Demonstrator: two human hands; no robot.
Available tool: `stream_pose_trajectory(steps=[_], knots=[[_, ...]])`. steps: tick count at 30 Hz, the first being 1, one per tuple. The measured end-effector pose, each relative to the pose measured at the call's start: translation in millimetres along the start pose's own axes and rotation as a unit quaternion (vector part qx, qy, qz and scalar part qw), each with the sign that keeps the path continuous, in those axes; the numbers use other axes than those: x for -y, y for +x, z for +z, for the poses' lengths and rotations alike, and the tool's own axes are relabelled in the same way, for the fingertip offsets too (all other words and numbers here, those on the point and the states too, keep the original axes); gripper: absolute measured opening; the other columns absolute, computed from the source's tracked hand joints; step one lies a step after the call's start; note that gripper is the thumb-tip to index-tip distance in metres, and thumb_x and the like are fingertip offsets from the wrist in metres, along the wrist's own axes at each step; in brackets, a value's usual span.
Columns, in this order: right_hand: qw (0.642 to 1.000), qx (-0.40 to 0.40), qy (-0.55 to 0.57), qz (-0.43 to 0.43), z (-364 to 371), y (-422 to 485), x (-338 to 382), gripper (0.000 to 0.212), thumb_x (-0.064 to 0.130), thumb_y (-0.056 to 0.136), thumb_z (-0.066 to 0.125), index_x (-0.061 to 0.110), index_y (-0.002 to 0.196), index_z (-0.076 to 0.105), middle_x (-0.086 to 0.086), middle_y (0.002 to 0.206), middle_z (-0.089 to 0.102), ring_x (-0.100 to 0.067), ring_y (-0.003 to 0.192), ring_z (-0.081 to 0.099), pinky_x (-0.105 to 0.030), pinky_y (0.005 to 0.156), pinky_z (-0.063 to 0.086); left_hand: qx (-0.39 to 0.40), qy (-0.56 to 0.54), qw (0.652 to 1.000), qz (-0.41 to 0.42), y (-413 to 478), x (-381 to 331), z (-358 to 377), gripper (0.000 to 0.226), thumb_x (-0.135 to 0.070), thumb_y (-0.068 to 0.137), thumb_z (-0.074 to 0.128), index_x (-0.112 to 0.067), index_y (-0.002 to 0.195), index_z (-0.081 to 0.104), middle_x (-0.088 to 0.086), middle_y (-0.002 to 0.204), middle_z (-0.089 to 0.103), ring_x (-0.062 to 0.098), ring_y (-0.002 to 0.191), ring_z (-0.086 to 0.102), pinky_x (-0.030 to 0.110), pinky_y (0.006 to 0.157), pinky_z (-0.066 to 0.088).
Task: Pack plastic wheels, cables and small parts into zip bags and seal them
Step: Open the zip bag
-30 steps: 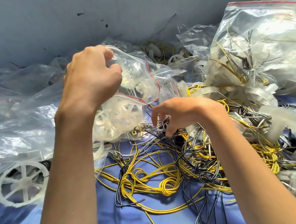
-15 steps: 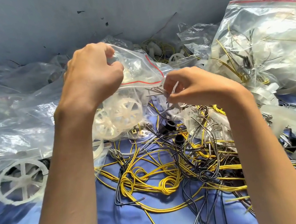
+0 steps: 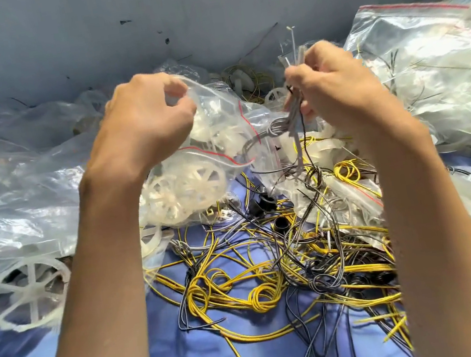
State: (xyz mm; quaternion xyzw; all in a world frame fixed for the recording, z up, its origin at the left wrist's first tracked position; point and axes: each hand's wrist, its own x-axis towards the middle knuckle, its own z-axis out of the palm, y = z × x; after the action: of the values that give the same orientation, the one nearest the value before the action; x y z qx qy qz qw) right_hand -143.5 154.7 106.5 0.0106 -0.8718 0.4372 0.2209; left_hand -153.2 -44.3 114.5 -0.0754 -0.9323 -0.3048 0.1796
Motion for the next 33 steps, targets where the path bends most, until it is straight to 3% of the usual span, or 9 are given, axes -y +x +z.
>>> stream_pose_trajectory(steps=[4,8,12,15,18,21,25,30,33], knots=[[0.998,-0.031,0.048,0.013,-2,-1,5,0.019,0.037,0.082,0.052,0.022,0.072,0.045,-0.002,0.074,0.06,-0.033,0.086,0.063,-0.052,0.082,0.052,0.038,-0.008,0.999,0.025,-1,-6,4,0.024,-0.028,0.084,0.053,-0.032,0.102,0.067,-0.01,0.092,0.061,0.015,0.095,0.055,0.024,0.085,0.039],[0.991,-0.09,0.097,0.018,-5,0,2,0.021,0.029,0.086,0.06,0.023,0.07,0.046,0.005,0.069,0.058,-0.013,0.062,0.058,-0.033,0.06,0.052,0.084,-0.008,0.995,0.048,-1,-8,4,0.021,-0.029,0.09,0.055,-0.031,0.107,0.066,-0.014,0.099,0.063,0.011,0.106,0.057,0.023,0.087,0.039],[0.99,-0.063,0.121,0.026,-5,-4,3,0.014,0.021,0.087,0.064,0.024,0.075,0.057,0.0,0.075,0.065,-0.006,0.057,0.058,-0.017,0.052,0.047,0.128,-0.015,0.99,0.064,-3,-12,6,0.027,-0.046,0.09,0.055,-0.028,0.106,0.067,-0.011,0.095,0.061,0.01,0.099,0.055,0.021,0.08,0.034],[0.994,-0.044,0.096,0.02,-6,-5,2,0.016,0.017,0.085,0.065,0.022,0.07,0.06,-0.008,0.08,0.07,-0.011,0.066,0.063,-0.031,0.067,0.056,0.138,-0.005,0.988,0.076,-5,-16,10,0.033,-0.051,0.089,0.053,-0.027,0.107,0.066,-0.009,0.101,0.061,0.01,0.098,0.054,0.022,0.08,0.034],[0.998,-0.037,0.056,0.009,-8,-4,3,0.015,0.023,0.086,0.064,0.02,0.071,0.06,-0.007,0.086,0.072,-0.016,0.077,0.064,-0.04,0.082,0.053,0.131,0.004,0.988,0.078,-6,-18,13,0.036,-0.05,0.087,0.056,-0.025,0.111,0.065,-0.013,0.093,0.056,0.009,0.093,0.053,0.023,0.08,0.036],[0.997,-0.038,0.071,0.003,-8,-5,7,0.021,0.021,0.089,0.06,0.021,0.069,0.057,-0.003,0.081,0.07,-0.012,0.073,0.06,-0.036,0.079,0.053,0.127,0.018,0.987,0.097,-8,-19,16,0.041,-0.05,0.082,0.063,-0.027,0.115,0.062,-0.012,0.107,0.062,0.009,0.097,0.059,0.026,0.09,0.043],[0.984,-0.017,0.178,0.005,-7,-8,14,0.024,0.012,0.095,0.052,0.016,0.071,0.052,0.004,0.069,0.059,-0.001,0.055,0.051,-0.016,0.06,0.045,0.12,0.044,0.984,0.126,-10,-23,22,0.054,-0.048,0.075,0.071,-0.034,0.125,0.057,-0.009,0.123,0.061,0.014,0.11,0.057,0.035,0.098,0.044],[0.961,0.021,0.277,0.003,-6,-9,20,0.026,0.009,0.098,0.047,0.013,0.073,0.051,0.003,0.067,0.057,-0.004,0.059,0.048,-0.017,0.064,0.044,0.134,0.024,0.977,0.165,-12,-26,28,0.055,-0.045,0.077,0.072,-0.039,0.13,0.055,-0.003,0.124,0.062,0.014,0.108,0.057,0.029,0.092,0.045],[0.951,0.047,0.307,-0.006,-5,-11,23,0.026,0.008,0.098,0.046,0.011,0.073,0.05,0.001,0.068,0.056,-0.004,0.057,0.045,-0.015,0.06,0.043,0.109,0.026,0.978,0.174,-10,-28,33,0.043,-0.049,0.081,0.067,-0.042,0.122,0.06,-0.003,0.114,0.064,0.015,0.101,0.056,0.029,0.085,0.044]])
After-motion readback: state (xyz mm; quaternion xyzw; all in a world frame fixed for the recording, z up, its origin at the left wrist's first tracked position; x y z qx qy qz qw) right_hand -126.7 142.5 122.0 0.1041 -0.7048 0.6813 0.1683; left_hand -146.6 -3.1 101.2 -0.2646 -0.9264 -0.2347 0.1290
